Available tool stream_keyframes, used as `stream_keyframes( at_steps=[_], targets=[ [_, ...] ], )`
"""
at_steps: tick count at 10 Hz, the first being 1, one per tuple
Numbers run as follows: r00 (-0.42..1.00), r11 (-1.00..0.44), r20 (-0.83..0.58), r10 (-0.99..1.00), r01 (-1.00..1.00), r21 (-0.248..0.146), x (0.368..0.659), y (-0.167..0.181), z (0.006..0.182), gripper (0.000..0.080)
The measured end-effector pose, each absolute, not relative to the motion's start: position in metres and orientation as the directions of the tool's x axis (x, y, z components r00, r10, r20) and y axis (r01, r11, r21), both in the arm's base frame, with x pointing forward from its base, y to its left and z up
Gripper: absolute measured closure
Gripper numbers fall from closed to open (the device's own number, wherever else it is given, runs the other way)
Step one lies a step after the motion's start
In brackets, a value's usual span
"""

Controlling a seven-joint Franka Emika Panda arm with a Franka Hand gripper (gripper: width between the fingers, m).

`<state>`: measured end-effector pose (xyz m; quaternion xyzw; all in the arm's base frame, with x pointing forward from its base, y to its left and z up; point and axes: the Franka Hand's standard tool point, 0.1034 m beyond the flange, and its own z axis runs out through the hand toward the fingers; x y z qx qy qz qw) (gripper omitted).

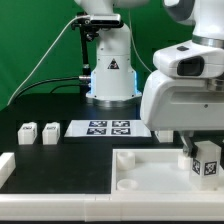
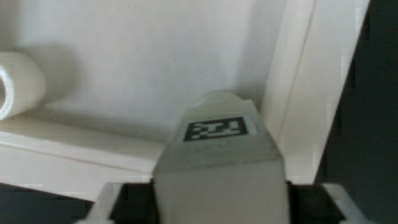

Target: Assemble one leg

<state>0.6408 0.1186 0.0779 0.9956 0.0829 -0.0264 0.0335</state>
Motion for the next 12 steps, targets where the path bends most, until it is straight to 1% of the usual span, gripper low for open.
stream_keyframes(
  at_steps=[1,4,5,7,9,12],
  targets=[
    [0.985,-0.984,-0.058,0.164,0.167,0.062,0.6407,0.1193,0.0779,0.0504],
    [0.991,-0.99,-0.055,0.119,0.123,0.063,0.6406,0.1201,0.0778,0.0504],
    [0.998,-0.997,-0.048,0.029,0.033,0.068,0.6415,0.1207,0.0777,0.0504],
    [0.967,-0.965,-0.025,-0.254,-0.251,0.081,0.6415,0.1232,0.0782,0.0504],
    [0.857,-0.855,0.0,-0.514,-0.513,0.083,0.6418,0.1237,0.0786,0.0504],
    [0.59,-0.587,0.022,-0.807,-0.806,0.068,0.6423,0.123,0.0793,0.0504]
  ],
)
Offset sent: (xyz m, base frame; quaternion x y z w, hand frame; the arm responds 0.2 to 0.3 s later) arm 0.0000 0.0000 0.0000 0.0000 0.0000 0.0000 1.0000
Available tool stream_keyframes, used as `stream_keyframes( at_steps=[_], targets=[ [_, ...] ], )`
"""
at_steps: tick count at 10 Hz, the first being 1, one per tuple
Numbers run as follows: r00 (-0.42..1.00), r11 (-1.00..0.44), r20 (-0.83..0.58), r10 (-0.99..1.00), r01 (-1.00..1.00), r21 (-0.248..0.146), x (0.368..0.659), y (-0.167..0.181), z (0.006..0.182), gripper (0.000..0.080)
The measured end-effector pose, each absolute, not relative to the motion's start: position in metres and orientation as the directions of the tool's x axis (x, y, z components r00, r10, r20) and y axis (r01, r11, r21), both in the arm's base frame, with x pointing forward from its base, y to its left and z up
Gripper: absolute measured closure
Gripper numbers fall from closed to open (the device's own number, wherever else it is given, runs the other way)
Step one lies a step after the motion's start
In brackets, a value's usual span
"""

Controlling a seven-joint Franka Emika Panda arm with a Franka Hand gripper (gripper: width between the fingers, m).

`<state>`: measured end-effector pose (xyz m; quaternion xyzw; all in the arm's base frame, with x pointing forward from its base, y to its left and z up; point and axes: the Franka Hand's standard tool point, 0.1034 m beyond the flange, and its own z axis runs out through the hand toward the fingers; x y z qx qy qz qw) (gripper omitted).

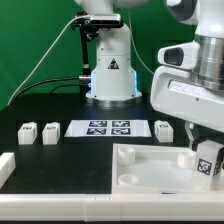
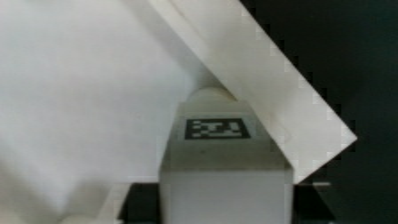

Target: Assemble one leg

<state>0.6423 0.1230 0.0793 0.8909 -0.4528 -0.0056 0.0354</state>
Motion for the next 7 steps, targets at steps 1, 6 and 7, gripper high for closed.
stream_keyframes(
  at_steps=[1,6,7],
  targets=[
    [0.465,-0.463,0.034,-0.884,-0.884,0.064,0.642,0.1249,0.0801,0.0504],
    [-0.006,0.009,0.064,-0.998,-0.999,0.033,0.6434,0.1254,0.0814,0.0504],
    [0.001,0.001,0.064,-0.998,-0.999,0.033,0.6435,0.1252,0.0814,0.0504]
  ],
)
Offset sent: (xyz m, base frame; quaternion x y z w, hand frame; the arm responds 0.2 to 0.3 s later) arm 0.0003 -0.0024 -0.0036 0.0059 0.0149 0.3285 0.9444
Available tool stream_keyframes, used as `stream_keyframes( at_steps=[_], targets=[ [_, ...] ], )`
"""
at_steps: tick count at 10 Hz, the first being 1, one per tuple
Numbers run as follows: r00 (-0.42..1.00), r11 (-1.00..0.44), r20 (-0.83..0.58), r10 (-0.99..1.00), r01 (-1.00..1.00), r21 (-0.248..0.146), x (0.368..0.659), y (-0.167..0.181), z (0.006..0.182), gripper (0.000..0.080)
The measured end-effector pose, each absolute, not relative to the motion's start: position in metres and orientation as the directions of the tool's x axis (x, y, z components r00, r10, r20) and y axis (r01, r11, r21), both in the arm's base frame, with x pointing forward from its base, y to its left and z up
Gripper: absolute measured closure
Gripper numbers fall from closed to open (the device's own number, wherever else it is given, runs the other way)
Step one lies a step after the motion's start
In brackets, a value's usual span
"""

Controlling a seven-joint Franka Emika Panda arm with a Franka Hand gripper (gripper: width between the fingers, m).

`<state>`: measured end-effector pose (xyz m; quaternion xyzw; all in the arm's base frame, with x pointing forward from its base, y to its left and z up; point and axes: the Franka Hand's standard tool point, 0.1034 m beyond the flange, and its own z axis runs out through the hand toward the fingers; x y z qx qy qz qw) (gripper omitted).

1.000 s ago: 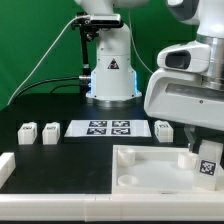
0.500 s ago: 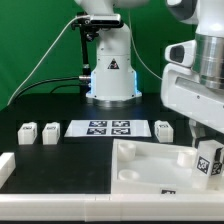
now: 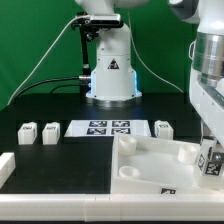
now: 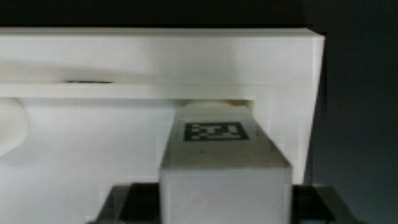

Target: Assemble one leg

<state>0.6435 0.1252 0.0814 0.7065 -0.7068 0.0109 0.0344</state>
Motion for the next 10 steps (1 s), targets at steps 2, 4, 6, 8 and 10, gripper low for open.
stream_keyframes(
  at_steps=[2,4,6,8,10],
  targets=[
    [0.051,-0.049,0.062,-0.997,-0.998,0.037,0.6431,0.1256,0.081,0.0335],
    [0.194,-0.191,0.056,-0.979,-0.98,0.052,0.6426,0.1253,0.0813,0.0207],
    [0.443,-0.44,0.039,-0.896,-0.895,0.072,0.6421,0.1249,0.0817,0.0161],
    [0.521,-0.517,0.032,-0.853,-0.852,0.079,0.6402,0.1295,0.0813,0.0152],
    [0.519,-0.516,0.032,-0.854,-0.853,0.078,0.6403,0.1291,0.0812,0.015]
  ],
)
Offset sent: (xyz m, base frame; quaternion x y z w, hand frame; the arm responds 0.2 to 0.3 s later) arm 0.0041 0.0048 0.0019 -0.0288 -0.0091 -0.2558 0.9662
